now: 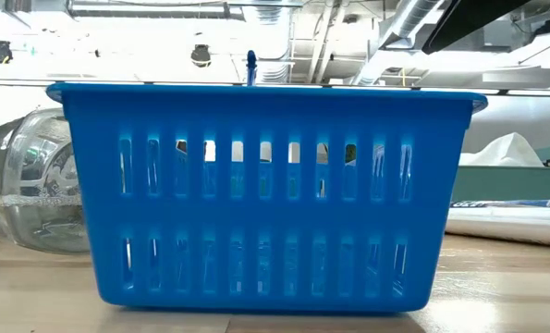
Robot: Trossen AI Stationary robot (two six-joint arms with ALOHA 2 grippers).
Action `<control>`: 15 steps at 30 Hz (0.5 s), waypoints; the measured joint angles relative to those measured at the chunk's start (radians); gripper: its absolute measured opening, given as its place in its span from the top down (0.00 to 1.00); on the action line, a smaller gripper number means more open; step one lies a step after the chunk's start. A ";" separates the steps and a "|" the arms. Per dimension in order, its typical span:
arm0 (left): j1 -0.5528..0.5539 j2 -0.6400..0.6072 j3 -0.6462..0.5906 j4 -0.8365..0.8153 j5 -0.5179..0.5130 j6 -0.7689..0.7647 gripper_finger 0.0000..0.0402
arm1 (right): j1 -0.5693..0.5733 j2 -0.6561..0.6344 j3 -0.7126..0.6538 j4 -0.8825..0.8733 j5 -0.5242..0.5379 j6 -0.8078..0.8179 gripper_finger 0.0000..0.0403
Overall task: Pick & Place Kitchen Items
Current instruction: Put the yellow microfiber towel into the green bin
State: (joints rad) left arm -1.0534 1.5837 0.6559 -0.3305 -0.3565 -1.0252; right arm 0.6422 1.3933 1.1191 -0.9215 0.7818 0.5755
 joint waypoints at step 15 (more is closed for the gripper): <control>0.000 0.000 -0.001 0.002 -0.003 0.026 0.98 | 0.000 0.000 0.000 0.004 0.000 0.000 0.57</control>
State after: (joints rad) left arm -1.0534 1.5839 0.6552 -0.3281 -0.3599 -0.9991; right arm 0.6420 1.3931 1.1191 -0.9179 0.7815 0.5755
